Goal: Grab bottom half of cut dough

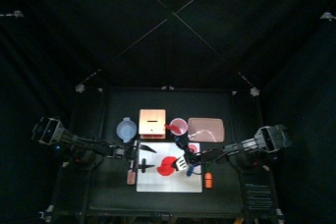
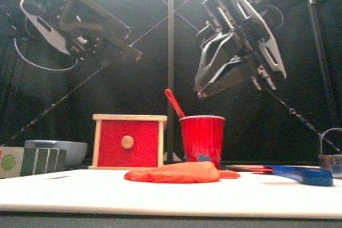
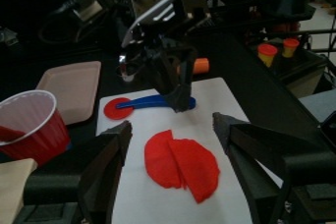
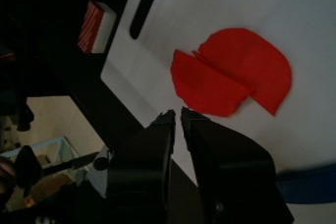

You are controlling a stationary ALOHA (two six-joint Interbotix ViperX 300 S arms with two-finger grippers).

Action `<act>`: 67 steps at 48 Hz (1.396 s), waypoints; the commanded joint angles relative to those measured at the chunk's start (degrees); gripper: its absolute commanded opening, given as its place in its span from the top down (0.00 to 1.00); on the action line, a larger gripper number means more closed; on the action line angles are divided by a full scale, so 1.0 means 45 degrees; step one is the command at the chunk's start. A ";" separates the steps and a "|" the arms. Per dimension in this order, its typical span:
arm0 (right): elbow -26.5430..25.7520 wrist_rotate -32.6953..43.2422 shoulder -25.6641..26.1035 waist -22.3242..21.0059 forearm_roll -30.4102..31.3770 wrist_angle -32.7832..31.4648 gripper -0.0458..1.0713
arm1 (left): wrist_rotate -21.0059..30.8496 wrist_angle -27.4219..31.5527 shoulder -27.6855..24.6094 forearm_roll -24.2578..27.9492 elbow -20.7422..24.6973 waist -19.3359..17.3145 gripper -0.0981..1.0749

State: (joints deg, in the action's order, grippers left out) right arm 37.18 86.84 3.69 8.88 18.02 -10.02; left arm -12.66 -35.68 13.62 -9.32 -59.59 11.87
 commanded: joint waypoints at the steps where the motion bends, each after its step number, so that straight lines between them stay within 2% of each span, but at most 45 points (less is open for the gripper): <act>1: 0.0234 0.0039 0.0781 -0.0137 0.0000 0.0020 0.44 | 0.0000 -0.0137 0.0156 -0.0156 0.0234 0.0000 0.08; 7: 0.0723 0.0078 0.0625 -0.0117 -0.0371 0.0313 0.42 | 0.0000 -0.0137 0.0137 -0.0176 0.0215 0.0000 0.08; 12: 0.0957 0.0039 0.0293 -0.0059 -0.0820 0.1074 0.37 | 0.0000 -0.0137 0.0156 -0.0176 0.0195 0.0020 0.08; 18: 0.1035 0.0039 -0.0469 -0.0039 -0.1172 0.2383 0.24 | 0.0000 -0.0137 0.0137 -0.0176 0.0137 0.0000 0.08; 25: 0.0957 0.0039 -0.1289 -0.0039 -0.1563 0.2949 0.13 | 0.0000 -0.0137 0.0137 -0.0176 0.0098 0.0020 0.08; 36: 0.1035 0.0039 -0.1875 -0.0039 -0.1895 0.2949 0.13 | 0.0000 -0.0137 0.0137 -0.0176 0.0059 0.0020 0.08; 67: 0.0098 0.0020 -0.3301 -0.0059 -0.1855 0.2930 0.14 | 0.0020 -0.0137 0.0156 -0.0176 -0.0098 0.0137 0.08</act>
State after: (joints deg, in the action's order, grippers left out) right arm 38.23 87.01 -11.07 8.70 9.58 3.43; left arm -12.66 -35.77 13.71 -10.11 -60.47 12.13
